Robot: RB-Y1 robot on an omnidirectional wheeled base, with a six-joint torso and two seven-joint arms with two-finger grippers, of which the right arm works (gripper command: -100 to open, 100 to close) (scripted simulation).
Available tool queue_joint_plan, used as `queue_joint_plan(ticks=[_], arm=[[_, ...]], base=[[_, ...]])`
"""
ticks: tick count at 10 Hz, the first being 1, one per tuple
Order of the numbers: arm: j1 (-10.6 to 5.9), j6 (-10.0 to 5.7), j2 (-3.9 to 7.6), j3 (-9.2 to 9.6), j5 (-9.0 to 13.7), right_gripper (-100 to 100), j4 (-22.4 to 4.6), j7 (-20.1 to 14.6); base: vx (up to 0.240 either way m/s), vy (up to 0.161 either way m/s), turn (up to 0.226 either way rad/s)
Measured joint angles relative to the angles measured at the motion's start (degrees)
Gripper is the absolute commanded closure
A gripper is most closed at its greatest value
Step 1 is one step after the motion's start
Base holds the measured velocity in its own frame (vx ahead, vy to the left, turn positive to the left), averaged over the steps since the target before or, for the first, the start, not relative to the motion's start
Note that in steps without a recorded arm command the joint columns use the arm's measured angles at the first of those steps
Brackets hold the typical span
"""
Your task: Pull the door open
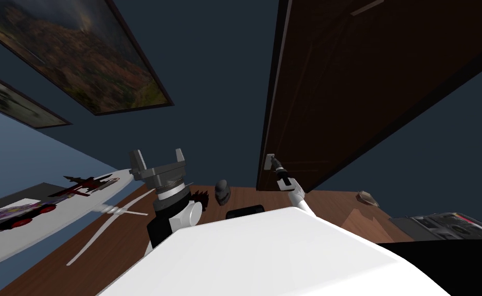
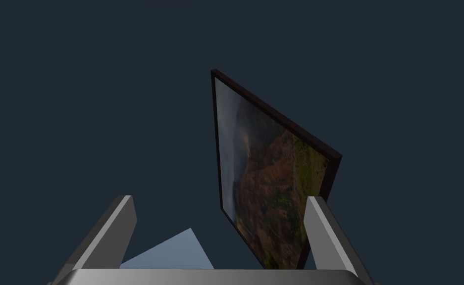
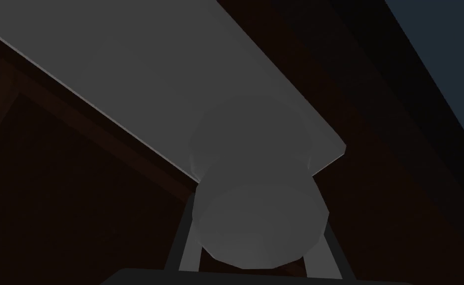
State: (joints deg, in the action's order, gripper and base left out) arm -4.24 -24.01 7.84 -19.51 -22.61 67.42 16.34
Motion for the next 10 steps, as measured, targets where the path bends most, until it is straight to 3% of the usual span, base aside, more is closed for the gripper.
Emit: queue_joint_plan(ticks=[6, 10], arm=[[1.32, 0.18, 1.86, 2.77, 6.5, 100, 1.0, -8.2], [1.78, -0.26, 3.93, 4.81, 11.8, 100, 0.5, -13.9]], base=[[-0.027, -0.011, 0.024], [-0.029, -0.013, 0.028]])
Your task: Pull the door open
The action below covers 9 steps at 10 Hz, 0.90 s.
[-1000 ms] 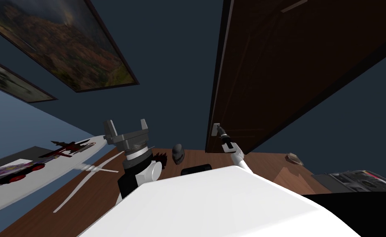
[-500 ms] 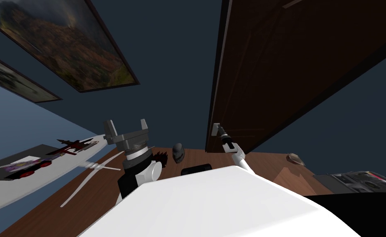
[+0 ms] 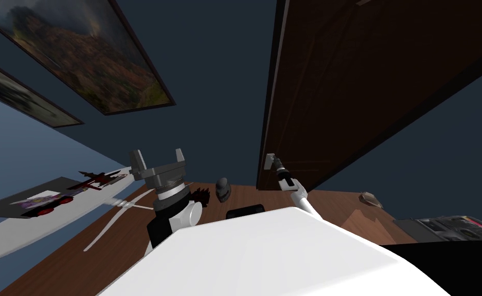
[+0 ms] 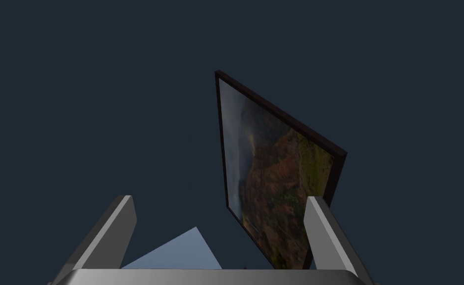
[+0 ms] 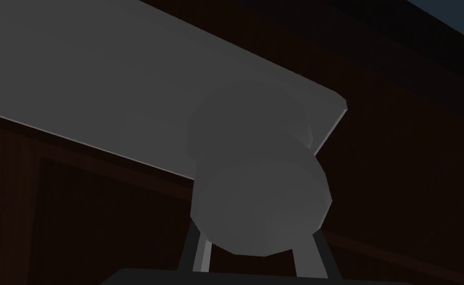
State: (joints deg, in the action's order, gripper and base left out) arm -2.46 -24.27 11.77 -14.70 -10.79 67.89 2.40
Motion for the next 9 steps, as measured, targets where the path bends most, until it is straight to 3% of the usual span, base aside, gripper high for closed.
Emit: queue_joint_plan(ticks=[3, 7, 9], arm=[[0.92, 0.63, 0.63, 1.43, 3.1, 100, 1.2, -3.9], [1.55, 0.17, 2.13, 3.19, 7.4, 100, 1.0, -8.7], [2.15, 0.56, 2.99, 4.54, 10.5, 100, 1.8, -11.7]], base=[[-0.024, -0.007, 0.015], [-0.024, -0.012, 0.029], [-0.035, -0.015, 0.034]])
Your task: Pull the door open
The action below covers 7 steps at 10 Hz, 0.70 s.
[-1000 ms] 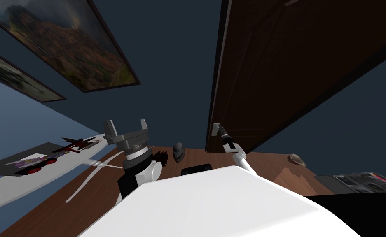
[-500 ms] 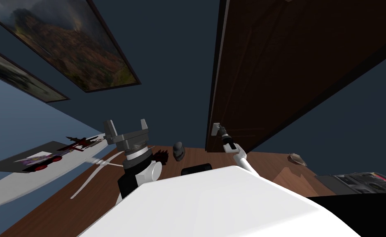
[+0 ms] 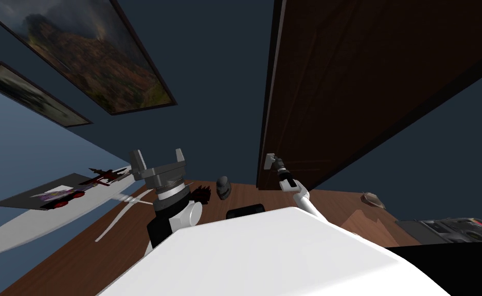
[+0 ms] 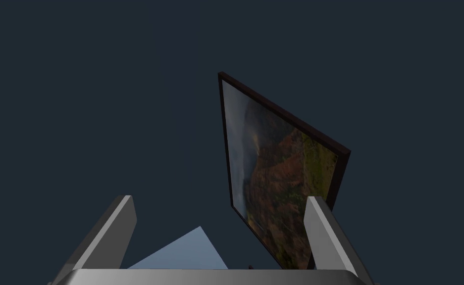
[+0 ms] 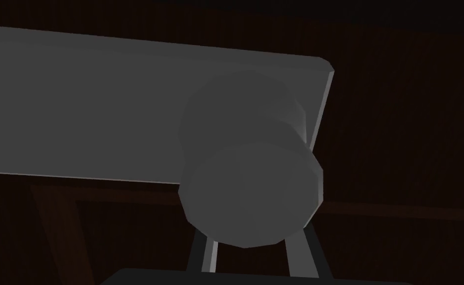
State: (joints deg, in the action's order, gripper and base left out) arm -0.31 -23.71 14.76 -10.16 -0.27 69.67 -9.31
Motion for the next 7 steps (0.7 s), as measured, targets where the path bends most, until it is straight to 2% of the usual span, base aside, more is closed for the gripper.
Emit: queue_joint_plan(ticks=[1, 2, 3, 4, 7], arm=[[-0.09, -0.53, 0.56, 0.48, 1.1, 100, -0.8, -1.5], [0.15, -0.41, 0.79, 1.03, 2.5, 100, -0.4, -3.0], [0.99, 0.2, 0.67, 1.35, 3.3, 100, 1.0, -3.9], [1.34, 0.5, 1.15, 1.97, 4.7, 100, 1.4, -5.2], [1.25, -0.63, 2.21, 3.32, 7.7, 100, -0.1, -8.8]], base=[[-0.037, -0.011, 0.012], [-0.021, -0.012, 0.005], [-0.021, -0.012, 0.029], [-0.021, -0.008, 0.017], [-0.028, -0.009, 0.033]])
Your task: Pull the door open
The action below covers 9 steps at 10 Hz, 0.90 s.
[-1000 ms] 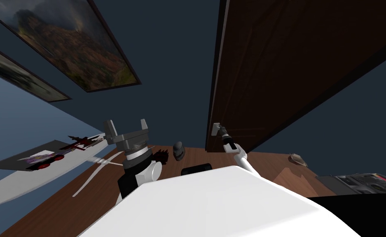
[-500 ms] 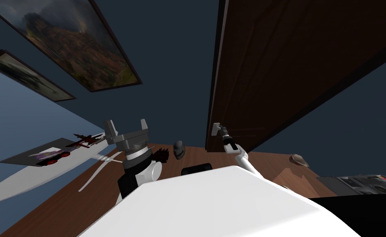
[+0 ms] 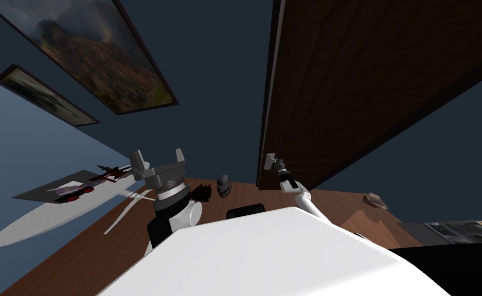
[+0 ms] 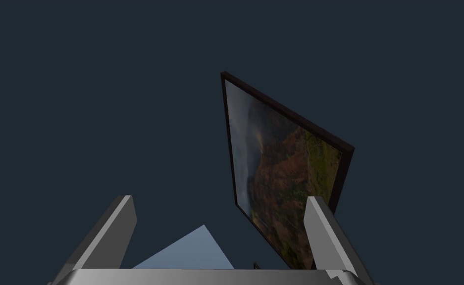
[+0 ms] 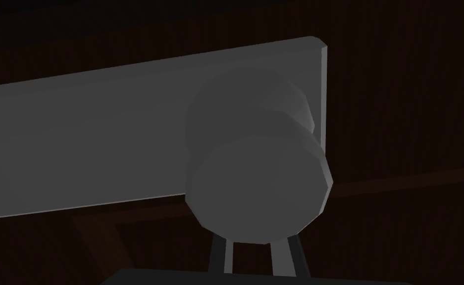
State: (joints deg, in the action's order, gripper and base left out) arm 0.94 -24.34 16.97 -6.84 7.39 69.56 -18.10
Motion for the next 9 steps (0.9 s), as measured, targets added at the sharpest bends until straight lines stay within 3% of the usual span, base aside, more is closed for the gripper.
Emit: queue_joint_plan(ticks=[2, 3, 6, 7, 9], arm=[[0.33, 0.54, 0.54, 0.86, 2.2, 100, 0.7, -2.4], [1.44, 1.17, 0.91, 1.36, 3.6, 100, 2.3, -3.8], [0.98, 0.14, 1.9, 2.87, 6.4, 100, 0.5, -7.4], [0.88, -0.09, 1.82, 3.02, 6.6, -100, 0.2, -7.7], [0.7, 0.15, 1.52, 2.34, 8.7, -100, 0.4, -10.0]], base=[[-0.021, -0.011, 0.022], [-0.024, -0.018, 0.022], [-0.021, -0.005, 0.016], [-0.049, -0.038, -0.027], [-0.089, -0.048, -0.002]])
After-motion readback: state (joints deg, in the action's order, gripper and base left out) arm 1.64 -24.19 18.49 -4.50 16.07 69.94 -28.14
